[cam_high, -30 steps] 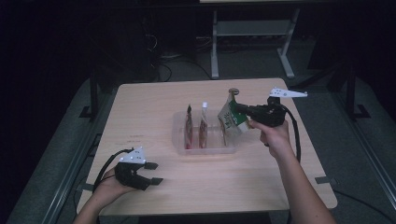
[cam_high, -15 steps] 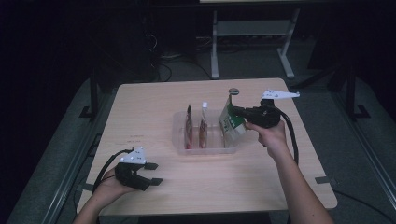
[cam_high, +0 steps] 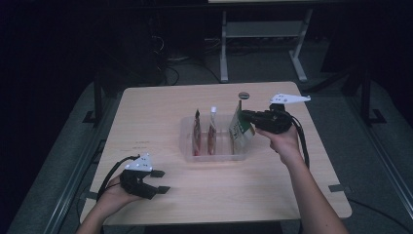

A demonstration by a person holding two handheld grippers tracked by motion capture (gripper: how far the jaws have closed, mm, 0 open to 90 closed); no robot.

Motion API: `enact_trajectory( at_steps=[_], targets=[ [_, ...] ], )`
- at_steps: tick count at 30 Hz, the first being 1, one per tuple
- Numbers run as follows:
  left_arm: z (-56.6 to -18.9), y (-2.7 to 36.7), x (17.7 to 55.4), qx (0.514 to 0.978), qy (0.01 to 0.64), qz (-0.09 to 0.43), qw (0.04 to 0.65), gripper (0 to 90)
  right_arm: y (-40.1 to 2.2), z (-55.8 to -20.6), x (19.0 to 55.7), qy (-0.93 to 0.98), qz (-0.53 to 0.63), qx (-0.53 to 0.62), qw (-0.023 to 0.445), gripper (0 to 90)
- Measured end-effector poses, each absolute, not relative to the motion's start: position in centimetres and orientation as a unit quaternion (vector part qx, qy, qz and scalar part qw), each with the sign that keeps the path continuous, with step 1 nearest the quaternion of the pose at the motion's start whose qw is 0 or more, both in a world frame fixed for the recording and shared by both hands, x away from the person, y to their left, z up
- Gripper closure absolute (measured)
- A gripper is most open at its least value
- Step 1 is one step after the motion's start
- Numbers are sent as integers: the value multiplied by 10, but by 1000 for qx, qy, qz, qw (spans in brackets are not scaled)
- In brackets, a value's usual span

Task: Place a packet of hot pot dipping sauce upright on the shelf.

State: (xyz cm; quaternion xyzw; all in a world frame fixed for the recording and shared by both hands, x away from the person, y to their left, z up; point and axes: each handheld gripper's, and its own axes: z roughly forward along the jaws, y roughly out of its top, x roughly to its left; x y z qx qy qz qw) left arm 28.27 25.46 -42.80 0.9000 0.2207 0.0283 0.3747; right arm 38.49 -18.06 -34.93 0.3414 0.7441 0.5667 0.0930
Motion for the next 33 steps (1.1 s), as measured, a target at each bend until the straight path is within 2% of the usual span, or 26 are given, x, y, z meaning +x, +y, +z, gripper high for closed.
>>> enact_trajectory(
  at_steps=[20,33],
  targets=[
    [-427,258,287,899,224,27,375,364,-187,-332,364,783,514,336,102,354],
    [-428,259,289,896,229,27,378,304,-209,-337,339,795,495,330,116,274]
  ],
)
